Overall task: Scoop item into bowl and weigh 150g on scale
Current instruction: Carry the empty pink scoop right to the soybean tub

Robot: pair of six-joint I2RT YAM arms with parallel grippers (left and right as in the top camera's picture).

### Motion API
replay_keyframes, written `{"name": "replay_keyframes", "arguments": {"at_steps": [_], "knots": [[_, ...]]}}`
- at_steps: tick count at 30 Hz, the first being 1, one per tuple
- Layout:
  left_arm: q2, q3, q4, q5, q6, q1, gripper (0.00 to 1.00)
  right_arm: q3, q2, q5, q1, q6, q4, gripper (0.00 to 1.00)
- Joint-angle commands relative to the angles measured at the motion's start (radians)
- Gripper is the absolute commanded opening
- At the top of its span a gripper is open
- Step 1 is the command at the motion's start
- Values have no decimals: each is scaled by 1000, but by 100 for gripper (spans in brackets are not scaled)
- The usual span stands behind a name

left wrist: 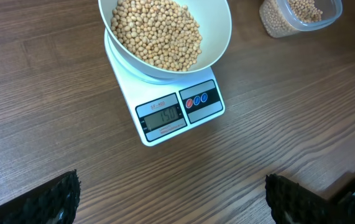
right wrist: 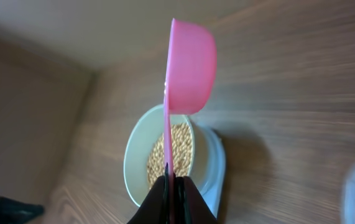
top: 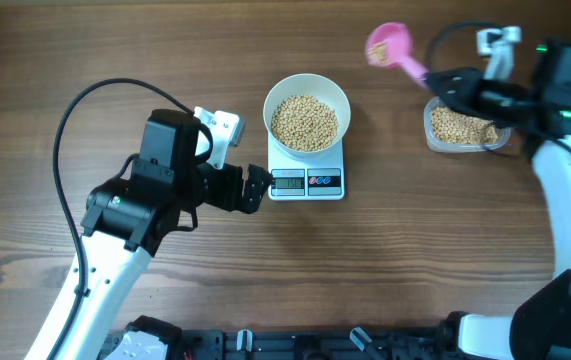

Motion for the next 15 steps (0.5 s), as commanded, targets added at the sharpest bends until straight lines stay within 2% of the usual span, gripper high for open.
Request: {"name": "replay_keyframes", "arguments": {"at_steps": [1,5,10,15], "knots": [[-6,0,3,8,-5,6,100,2,-34,-142,-134,38,-14,4],[-6,0,3,9,-5,6,100,2,-34,-140,-248,14,-108,4],[-6,0,3,9,-5,6,100,2,-34,-119,-397,-80,-274,4],[-6,0,3,8,-5,6,100,2,-34,130,-465,-116,-447,4]]}}
